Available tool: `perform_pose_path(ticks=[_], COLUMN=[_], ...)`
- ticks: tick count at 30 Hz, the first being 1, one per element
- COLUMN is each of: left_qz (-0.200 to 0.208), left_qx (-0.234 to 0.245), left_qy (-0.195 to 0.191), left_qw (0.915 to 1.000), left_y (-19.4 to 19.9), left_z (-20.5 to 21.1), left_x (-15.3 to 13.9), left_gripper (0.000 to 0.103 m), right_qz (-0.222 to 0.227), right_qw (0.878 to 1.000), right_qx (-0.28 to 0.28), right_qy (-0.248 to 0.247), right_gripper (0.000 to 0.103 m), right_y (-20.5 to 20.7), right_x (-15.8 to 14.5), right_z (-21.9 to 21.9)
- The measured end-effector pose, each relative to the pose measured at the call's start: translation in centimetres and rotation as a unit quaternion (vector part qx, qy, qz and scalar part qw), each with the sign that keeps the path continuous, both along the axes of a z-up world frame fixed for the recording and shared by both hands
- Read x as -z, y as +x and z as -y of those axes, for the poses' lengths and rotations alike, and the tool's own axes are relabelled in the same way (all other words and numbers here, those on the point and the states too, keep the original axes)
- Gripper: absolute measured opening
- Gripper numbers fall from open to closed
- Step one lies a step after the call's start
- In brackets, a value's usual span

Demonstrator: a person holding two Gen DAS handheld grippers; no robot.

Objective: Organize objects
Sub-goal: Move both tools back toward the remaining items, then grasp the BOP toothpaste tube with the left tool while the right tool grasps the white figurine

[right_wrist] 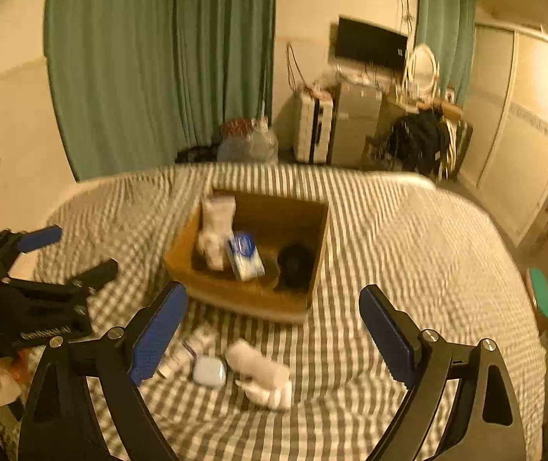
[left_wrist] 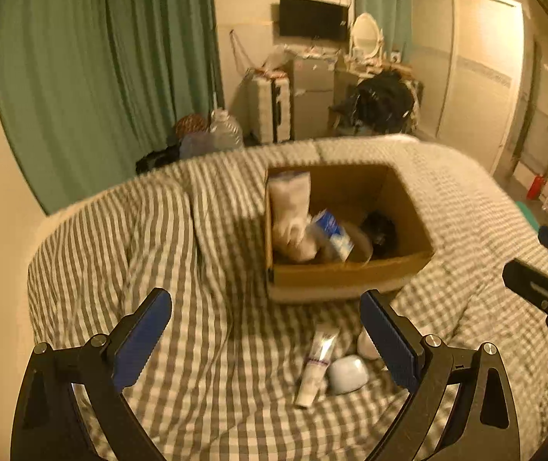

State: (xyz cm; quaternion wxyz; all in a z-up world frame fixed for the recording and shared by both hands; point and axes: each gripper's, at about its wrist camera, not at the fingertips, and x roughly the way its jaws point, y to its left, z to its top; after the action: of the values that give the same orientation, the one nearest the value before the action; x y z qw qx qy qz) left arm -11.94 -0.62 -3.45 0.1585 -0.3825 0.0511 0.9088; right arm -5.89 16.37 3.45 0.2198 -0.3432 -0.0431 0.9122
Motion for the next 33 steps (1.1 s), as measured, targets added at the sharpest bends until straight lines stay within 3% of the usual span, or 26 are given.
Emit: perform_pose_path(ticks=[8,15,20,23,28,31,33], left_qz=[0.039,0.096,0.141,0.148,0.175,0.177,0.179], left_qx=[0.02,0.034,0.04,0.055,0.079,0.093,0.098], left_qy=[-0.05,-0.071,-0.095,-0.091,-0.09,-0.082,-0.082], left_qw=[0.9978,0.9923,0.9846,0.9833,0.9774,0.9764,0.9756], left_y=[-0.6,-1.8,-2.0,-1.9,-2.0,-1.7,-1.5], left_z=[-2.2,-4.3,-5.2,-5.6,-6.4,-6.7,-6.9], left_x=[8.5,13.8,17.2,17.6,18.9,18.9,19.0], left_gripper=[0.101,0.101,0.101,0.098,0.07,0.057,0.056], right_qz=[0.094,0.171,0.183,0.191,0.222,0.233,0.239], right_qw=[0.993,0.975,0.968,0.965,0.959,0.955,0.952], right_qx=[0.053,0.088,0.088,0.08,0.067,0.071,0.071], right_qy=[-0.049,-0.107,-0.148,-0.158,-0.161,-0.169,-0.176], right_gripper=[0.091,0.091,0.091,0.091,0.091,0.076,0.069], right_y=[-1.1,-1.9,-2.0,-2.2,-2.7,-2.8,-2.8], right_x=[10.1,17.1,18.5,19.0,20.1,20.7,21.1], right_z=[-3.8,-6.5,-7.5,-7.5,-7.1,-7.4,-7.5])
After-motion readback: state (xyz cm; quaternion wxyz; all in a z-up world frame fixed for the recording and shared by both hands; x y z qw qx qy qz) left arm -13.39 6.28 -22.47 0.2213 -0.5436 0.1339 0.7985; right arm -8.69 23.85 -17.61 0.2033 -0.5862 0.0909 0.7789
